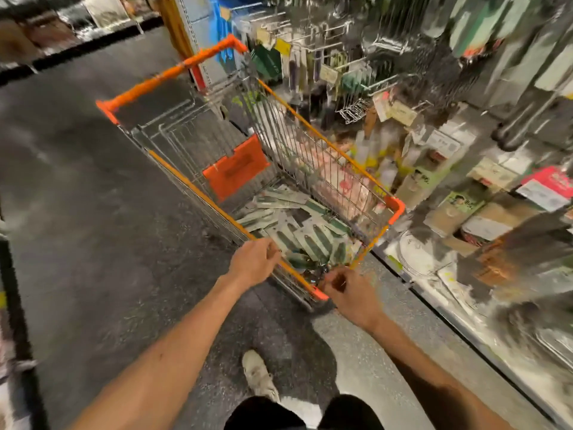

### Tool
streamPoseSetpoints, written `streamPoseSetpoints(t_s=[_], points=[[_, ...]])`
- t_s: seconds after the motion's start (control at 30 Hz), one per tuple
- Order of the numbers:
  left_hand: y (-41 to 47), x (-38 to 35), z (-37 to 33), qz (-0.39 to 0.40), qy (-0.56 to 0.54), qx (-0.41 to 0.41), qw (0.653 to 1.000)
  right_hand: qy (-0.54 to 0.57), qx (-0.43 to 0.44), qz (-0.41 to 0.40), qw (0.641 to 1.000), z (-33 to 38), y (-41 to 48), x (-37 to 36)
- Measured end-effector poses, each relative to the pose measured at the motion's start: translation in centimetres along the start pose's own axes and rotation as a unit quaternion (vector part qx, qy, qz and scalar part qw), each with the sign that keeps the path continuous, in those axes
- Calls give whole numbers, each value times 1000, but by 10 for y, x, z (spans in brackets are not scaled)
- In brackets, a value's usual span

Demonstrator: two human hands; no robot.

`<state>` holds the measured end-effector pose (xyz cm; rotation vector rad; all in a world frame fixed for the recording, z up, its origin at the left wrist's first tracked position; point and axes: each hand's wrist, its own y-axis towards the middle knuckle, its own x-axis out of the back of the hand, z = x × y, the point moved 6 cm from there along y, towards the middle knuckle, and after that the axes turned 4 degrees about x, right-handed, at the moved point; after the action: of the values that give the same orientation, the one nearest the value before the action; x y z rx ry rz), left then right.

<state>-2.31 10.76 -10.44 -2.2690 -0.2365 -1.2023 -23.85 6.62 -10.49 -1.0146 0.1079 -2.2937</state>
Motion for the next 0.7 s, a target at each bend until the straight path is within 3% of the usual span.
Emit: streamPoseSetpoints(t_s=[0.13,0.4,0.57,0.7], points=[[65,16,35,2,113,-45,993,4,-30,-4,1000,16,60,-39],[200,29,61,73,141,-46,986,10,-118,51,992,0,173,-96],[297,11,112,167,102,53,979,46,-189,103,975,-26,279,-130],[365,-9,151,224,86,112,964,147,-281,101,943,-51,360,-155]])
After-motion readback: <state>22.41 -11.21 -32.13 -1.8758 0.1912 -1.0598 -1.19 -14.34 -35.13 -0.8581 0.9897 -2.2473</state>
